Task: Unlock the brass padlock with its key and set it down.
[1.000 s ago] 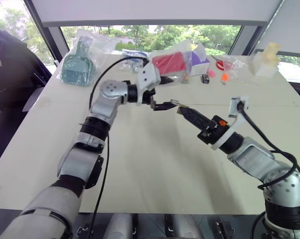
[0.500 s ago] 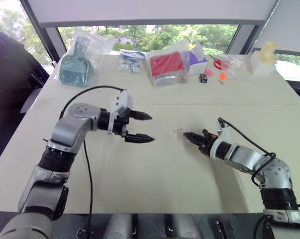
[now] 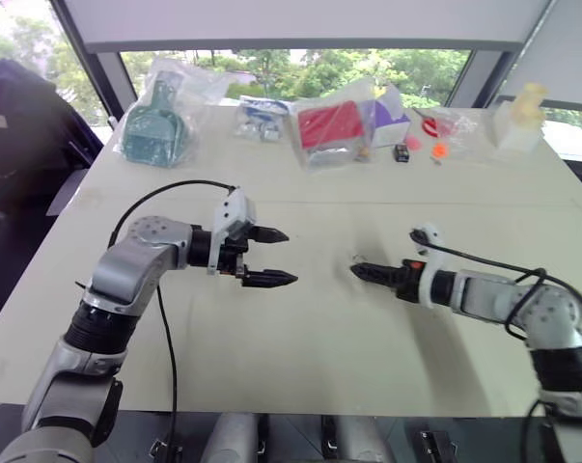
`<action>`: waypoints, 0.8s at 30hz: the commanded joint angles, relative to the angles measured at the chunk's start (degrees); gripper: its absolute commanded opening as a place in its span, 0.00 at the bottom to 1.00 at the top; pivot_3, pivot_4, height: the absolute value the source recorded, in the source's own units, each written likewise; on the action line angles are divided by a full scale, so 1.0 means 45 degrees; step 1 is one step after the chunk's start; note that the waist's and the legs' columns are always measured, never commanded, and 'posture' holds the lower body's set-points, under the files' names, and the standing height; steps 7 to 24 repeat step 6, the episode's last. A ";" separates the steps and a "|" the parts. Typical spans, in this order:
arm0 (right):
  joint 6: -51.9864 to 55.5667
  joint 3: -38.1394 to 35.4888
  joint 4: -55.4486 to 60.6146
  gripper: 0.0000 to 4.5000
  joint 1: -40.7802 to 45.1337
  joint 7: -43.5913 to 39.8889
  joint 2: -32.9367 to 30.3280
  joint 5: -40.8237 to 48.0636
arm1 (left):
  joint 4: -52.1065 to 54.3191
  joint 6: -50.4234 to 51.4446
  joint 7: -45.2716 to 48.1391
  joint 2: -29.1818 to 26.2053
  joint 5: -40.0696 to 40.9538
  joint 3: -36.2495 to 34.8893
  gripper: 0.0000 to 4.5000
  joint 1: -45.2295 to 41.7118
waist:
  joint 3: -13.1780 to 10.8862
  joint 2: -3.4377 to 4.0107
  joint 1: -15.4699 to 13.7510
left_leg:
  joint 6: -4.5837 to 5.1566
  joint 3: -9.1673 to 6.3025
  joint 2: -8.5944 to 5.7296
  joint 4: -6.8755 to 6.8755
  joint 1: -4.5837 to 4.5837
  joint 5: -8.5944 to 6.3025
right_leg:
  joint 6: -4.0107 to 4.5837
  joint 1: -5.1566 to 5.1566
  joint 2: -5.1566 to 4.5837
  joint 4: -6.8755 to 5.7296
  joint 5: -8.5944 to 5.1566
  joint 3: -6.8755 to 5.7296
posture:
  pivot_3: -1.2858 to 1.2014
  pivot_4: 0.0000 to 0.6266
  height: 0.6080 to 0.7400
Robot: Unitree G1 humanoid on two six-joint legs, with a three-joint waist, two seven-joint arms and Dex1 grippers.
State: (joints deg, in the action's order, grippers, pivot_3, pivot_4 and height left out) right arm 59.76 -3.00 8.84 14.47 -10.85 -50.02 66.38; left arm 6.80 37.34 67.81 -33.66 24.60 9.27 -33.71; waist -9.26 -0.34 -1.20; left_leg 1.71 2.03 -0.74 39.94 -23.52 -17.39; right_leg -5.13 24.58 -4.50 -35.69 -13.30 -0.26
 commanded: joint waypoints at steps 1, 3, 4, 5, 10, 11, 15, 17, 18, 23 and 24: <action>-0.1787 -0.0618 0.1363 0.99 -0.1711 -0.2389 -0.1909 -0.2700 | 0.0412 0.0262 -0.0093 -0.0114 0.0491 -0.0336 1.00 0.0109 | 0.0000 -0.0004 -0.0087 | 0.0005 0.0002 -0.0003 -0.0002 -0.0008 -0.0004 | 0.0000 -0.0009 -0.0007 0.0036 0.0000 -0.0006 | 0.52 0.24 1.00; -0.2662 -0.1473 0.1954 0.99 -0.2849 -0.3621 -0.2424 -0.3245 | 0.0535 0.0410 -0.0117 -0.0167 0.0631 -0.0300 1.00 0.0272 | 0.0000 -0.0004 -0.0063 | 0.0018 0.0003 -0.0004 -0.0009 -0.0021 -0.0012 | -0.0002 -0.0021 -0.0007 0.0089 0.0002 -0.0007 | 0.52 0.24 1.00; -0.2880 -0.1990 0.2263 0.99 -0.3432 -0.4084 -0.2531 -0.3364 | 0.0582 0.0471 -0.0126 -0.0183 0.0687 -0.0289 1.00 0.0374 | 0.0000 -0.0004 -0.0051 | 0.0028 0.0006 -0.0006 -0.0010 -0.0024 -0.0018 | -0.0006 -0.0020 -0.0009 0.0098 0.0004 -0.0007 | 0.52 0.24 1.00; -0.3018 -0.2405 0.2528 0.99 -0.3900 -0.4451 -0.2554 -0.3467 | 0.0605 0.0486 -0.0164 -0.0181 0.0697 -0.0283 1.00 0.0455 | -0.0001 0.0000 -0.0015 | 0.0030 0.0006 -0.0006 -0.0016 -0.0025 -0.0020 | -0.0006 -0.0018 -0.0008 0.0101 0.0004 -0.0008 | 0.52 0.24 1.00; -0.3075 -0.2739 0.2774 0.99 -0.4276 -0.4725 -0.2512 -0.3537 | 0.0603 0.0497 -0.0237 -0.0172 0.0692 -0.0293 1.00 0.0527 | -0.0001 0.0000 -0.0015 | 0.0030 0.0006 -0.0006 -0.0025 -0.0027 -0.0019 | -0.0010 -0.0012 -0.0008 0.0101 0.0006 -0.0008 | 0.52 0.24 1.00; -0.3075 -0.2739 0.2774 0.99 -0.4276 -0.4725 -0.2512 -0.3537 | 0.0603 0.0497 -0.0237 -0.0172 0.0692 -0.0293 1.00 0.0527 | -0.0001 0.0000 -0.0015 | 0.0030 0.0006 -0.0006 -0.0025 -0.0027 -0.0019 | -0.0010 -0.0012 -0.0008 0.0101 0.0006 -0.0008 | 0.52 0.24 1.00; -0.3075 -0.2739 0.2774 0.99 -0.4276 -0.4725 -0.2512 -0.3537 | 0.0603 0.0497 -0.0237 -0.0172 0.0692 -0.0293 1.00 0.0527 | -0.0001 0.0000 -0.0015 | 0.0030 0.0006 -0.0006 -0.0025 -0.0027 -0.0019 | -0.0010 -0.0012 -0.0008 0.0101 0.0006 -0.0008 | 0.52 0.24 1.00; -0.3075 -0.2739 0.2774 0.99 -0.4276 -0.4725 -0.2512 -0.3537 | 0.0603 0.0497 -0.0237 -0.0172 0.0692 -0.0293 1.00 0.0527 | -0.0001 0.0000 -0.0015 | 0.0030 0.0006 -0.0006 -0.0025 -0.0027 -0.0019 | -0.0010 -0.0012 -0.0008 0.0101 0.0006 -0.0008 | 0.52 0.24 1.00; -0.3075 -0.2739 0.2774 0.99 -0.4276 -0.4725 -0.2512 -0.3537 | 0.0603 0.0497 -0.0237 -0.0172 0.0692 -0.0293 1.00 0.0527 | -0.0001 0.0000 -0.0015 | 0.0030 0.0006 -0.0006 -0.0025 -0.0027 -0.0019 | -0.0010 -0.0012 -0.0008 0.0101 0.0006 -0.0008 | 0.52 0.24 1.00; -0.3075 -0.2739 0.2774 0.99 -0.4276 -0.4725 -0.2512 -0.3537 | 0.0603 0.0497 -0.0237 -0.0172 0.0692 -0.0293 1.00 0.0527 | -0.0001 0.0000 -0.0015 | 0.0030 0.0006 -0.0006 -0.0025 -0.0027 -0.0019 | -0.0010 -0.0012 -0.0008 0.0101 0.0006 -0.0008 | 0.52 0.24 1.00; -0.3075 -0.2739 0.2774 0.99 -0.4276 -0.4725 -0.2512 -0.3537 | 0.0603 0.0497 -0.0237 -0.0172 0.0692 -0.0293 1.00 0.0527 | -0.0001 0.0000 -0.0015 | 0.0030 0.0006 -0.0006 -0.0025 -0.0027 -0.0019 | -0.0010 -0.0012 -0.0008 0.0101 0.0006 -0.0008 | 0.52 0.24 1.00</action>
